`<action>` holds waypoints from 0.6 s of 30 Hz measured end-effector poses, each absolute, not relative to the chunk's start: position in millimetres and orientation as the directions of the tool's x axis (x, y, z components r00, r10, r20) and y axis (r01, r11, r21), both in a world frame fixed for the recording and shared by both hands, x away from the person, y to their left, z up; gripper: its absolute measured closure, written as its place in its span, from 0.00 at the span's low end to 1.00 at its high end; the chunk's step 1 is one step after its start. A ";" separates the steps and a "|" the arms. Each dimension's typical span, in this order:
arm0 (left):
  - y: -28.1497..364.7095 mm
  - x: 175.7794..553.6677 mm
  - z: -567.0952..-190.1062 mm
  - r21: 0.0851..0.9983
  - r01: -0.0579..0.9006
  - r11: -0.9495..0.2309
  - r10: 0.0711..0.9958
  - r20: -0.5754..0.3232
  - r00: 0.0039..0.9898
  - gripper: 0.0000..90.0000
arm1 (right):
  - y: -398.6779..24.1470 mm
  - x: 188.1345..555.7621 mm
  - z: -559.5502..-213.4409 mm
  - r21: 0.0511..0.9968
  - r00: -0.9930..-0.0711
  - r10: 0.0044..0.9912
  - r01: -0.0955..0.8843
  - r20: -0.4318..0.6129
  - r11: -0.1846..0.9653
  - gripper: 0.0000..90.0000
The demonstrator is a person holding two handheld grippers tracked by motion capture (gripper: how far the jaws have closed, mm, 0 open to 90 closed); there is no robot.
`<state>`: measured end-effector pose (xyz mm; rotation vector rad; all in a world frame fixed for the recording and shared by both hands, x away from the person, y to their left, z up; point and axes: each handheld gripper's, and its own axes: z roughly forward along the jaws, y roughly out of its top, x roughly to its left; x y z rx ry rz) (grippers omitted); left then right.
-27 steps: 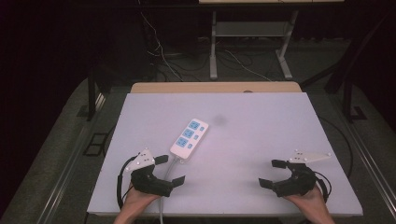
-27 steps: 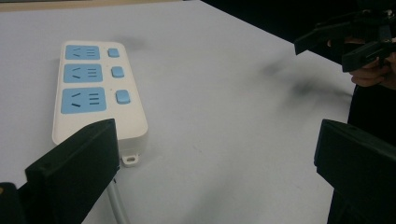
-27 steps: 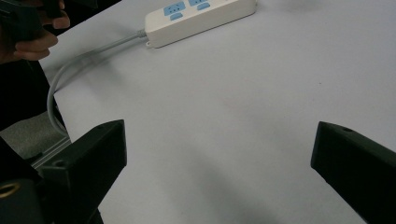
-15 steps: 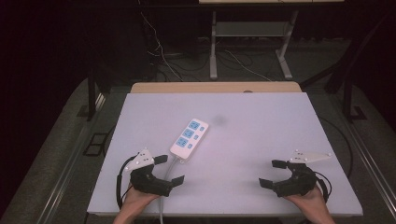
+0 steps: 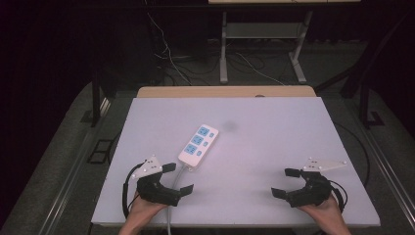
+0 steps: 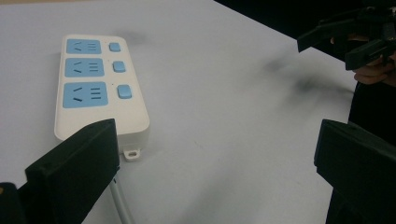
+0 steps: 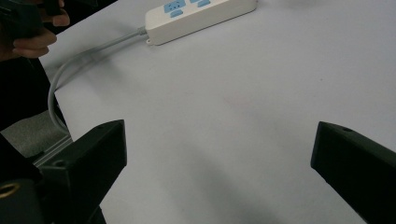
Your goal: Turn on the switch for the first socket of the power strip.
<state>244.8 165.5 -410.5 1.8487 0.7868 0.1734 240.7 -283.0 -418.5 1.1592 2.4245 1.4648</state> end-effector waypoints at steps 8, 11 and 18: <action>162.2 245.2 -409.3 0.862 0.448 -0.236 0.587 -0.240 0.773 0.00 | -282.2 240.1 -418.5 0.787 -0.713 0.634 0.560 0.299 0.259 0.03; 160.0 245.3 -408.7 0.857 0.451 -0.250 0.585 -0.238 0.776 0.00 | -282.5 240.1 -418.3 0.788 -0.713 0.635 0.560 0.299 0.258 0.03; 156.4 247.4 -403.8 0.844 0.458 -0.280 0.578 -0.232 0.782 0.00 | -283.6 239.9 -418.2 0.788 -0.711 0.638 0.559 0.296 0.257 0.03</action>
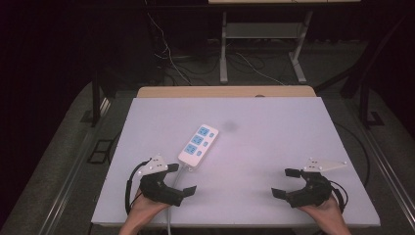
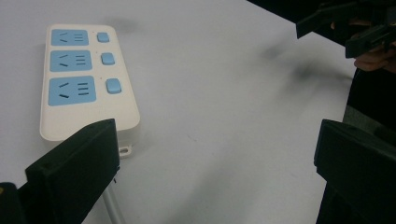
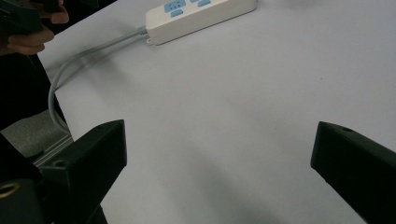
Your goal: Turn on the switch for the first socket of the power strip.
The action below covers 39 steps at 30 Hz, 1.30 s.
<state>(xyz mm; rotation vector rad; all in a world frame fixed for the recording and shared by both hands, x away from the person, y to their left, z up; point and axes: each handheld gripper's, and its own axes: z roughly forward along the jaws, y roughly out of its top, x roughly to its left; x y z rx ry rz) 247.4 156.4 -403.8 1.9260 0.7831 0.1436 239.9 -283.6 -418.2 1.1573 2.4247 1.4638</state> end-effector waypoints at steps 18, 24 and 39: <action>152.4 260.2 -395.2 0.818 0.470 -0.331 0.577 -0.218 0.787 0.00 | -285.0 239.6 -418.5 0.786 -0.704 0.645 0.563 0.297 0.253 0.03; 154.3 264.4 -391.7 0.814 0.473 -0.339 0.578 -0.217 0.787 0.00 | -284.7 239.5 -418.8 0.785 -0.703 0.646 0.565 0.297 0.254 0.03; 156.1 281.0 -377.7 0.805 0.474 -0.356 0.579 -0.209 0.788 0.00 | -285.5 239.4 -418.8 0.787 -0.701 0.651 0.563 0.292 0.253 0.03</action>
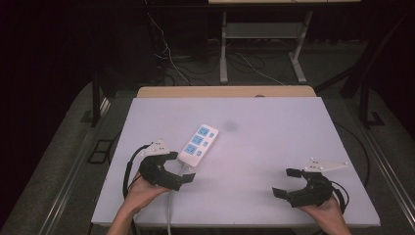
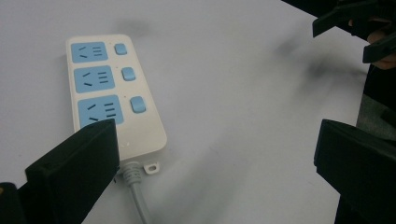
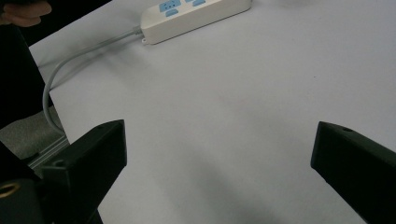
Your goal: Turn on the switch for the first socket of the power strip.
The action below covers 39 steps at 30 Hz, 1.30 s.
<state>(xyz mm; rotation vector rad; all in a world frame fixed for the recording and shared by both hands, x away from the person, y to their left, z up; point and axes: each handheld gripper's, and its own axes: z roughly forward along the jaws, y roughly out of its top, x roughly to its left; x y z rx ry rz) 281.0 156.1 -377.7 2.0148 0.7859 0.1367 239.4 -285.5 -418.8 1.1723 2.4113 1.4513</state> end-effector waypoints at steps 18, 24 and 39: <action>154.3 297.1 -361.7 0.795 0.470 -0.383 0.577 -0.191 0.794 0.00 | -285.7 239.2 -419.3 0.786 -0.702 0.651 0.563 0.289 0.257 0.03; 153.3 302.6 -356.1 0.790 0.466 -0.398 0.577 -0.179 0.797 0.00 | -285.6 239.2 -419.3 0.785 -0.702 0.650 0.564 0.291 0.258 0.03; 152.9 317.9 -339.4 0.779 0.457 -0.429 0.579 -0.151 0.801 0.00 | -285.6 239.0 -419.7 0.784 -0.702 0.650 0.564 0.289 0.260 0.03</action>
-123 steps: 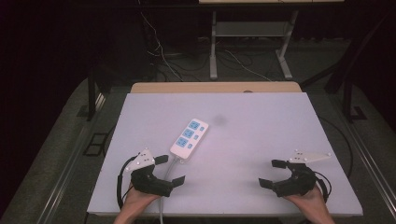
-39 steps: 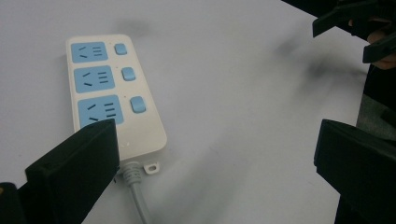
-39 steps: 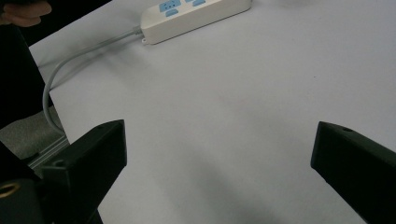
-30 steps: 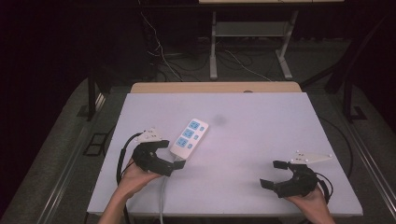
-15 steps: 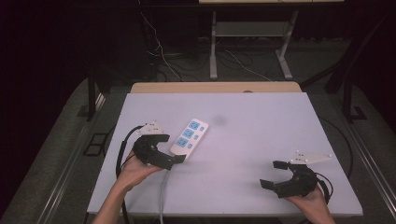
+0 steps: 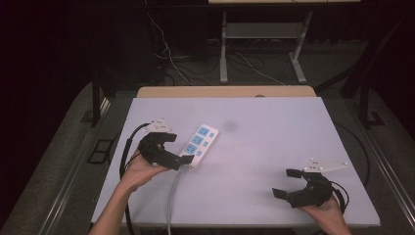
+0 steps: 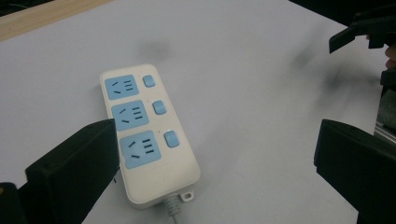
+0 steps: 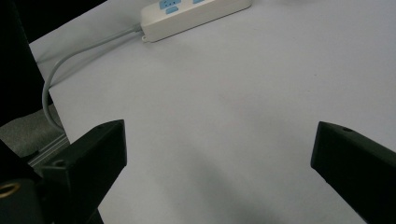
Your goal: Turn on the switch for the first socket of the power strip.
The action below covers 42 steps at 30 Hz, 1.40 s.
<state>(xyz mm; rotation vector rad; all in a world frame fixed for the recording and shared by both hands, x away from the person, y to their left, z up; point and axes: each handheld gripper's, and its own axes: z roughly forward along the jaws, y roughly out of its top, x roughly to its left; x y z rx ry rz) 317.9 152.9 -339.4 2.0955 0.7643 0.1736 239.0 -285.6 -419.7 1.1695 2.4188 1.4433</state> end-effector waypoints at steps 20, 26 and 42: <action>139.4 348.8 -339.2 0.724 0.470 -0.504 0.573 -0.126 0.810 0.00 | -286.1 239.2 -420.5 0.784 -0.700 0.652 0.565 0.292 0.256 0.03; 137.0 355.9 -338.9 0.712 0.469 -0.522 0.568 -0.120 0.814 0.05 | -286.0 239.0 -420.7 0.785 -0.701 0.652 0.563 0.289 0.257 0.03; 132.9 370.2 -337.9 0.707 0.438 -0.554 0.545 -0.090 0.834 0.62 | -286.7 238.1 -420.2 0.788 -0.698 0.656 0.561 0.286 0.253 0.03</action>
